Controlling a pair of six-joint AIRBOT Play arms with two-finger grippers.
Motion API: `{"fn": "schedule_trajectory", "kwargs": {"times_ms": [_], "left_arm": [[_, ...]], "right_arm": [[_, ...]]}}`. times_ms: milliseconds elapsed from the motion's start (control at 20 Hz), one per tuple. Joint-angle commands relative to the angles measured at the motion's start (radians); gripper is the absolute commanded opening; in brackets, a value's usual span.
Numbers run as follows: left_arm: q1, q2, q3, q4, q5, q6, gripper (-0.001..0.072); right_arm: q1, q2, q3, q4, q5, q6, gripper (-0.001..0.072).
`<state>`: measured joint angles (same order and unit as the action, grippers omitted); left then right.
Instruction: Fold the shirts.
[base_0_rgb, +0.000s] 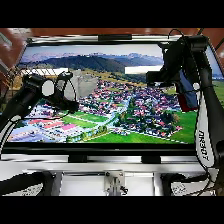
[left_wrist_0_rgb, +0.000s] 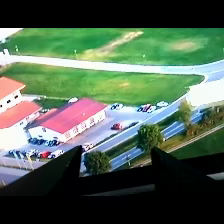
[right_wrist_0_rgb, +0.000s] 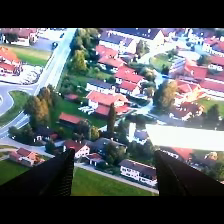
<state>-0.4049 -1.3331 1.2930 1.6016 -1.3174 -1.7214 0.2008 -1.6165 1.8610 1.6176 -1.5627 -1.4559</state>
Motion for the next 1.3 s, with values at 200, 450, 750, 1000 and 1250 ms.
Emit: {"fn": "schedule_trajectory", "kwargs": {"times_ms": [200,450,750,1000,1250], "left_arm": [[0.159,-0.161,0.168,-0.006,0.301,-0.134,0.0720],[0.232,-0.424,0.395,-0.043,0.232,-0.098,0.0720],[0.232,-0.588,0.441,-0.179,0.223,-0.098,0.0426],[0.222,-0.489,0.548,-0.187,0.164,0.029,0.0030],[0.101,-0.114,0.673,-0.177,0.215,0.143,0.0030]], "right_arm": [[0.002,0.000,0.000,0.016,-0.066,-0.031,0.0622],[0.002,0.000,0.000,0.027,-0.031,-0.032,0.0620],[0.002,0.000,0.000,0.042,-0.028,-0.034,0.0619],[0.002,0.041,0.001,0.052,0.006,-0.042,0.0618],[0.002,0.254,0.001,0.007,0.151,-0.049,0.0618]]}}
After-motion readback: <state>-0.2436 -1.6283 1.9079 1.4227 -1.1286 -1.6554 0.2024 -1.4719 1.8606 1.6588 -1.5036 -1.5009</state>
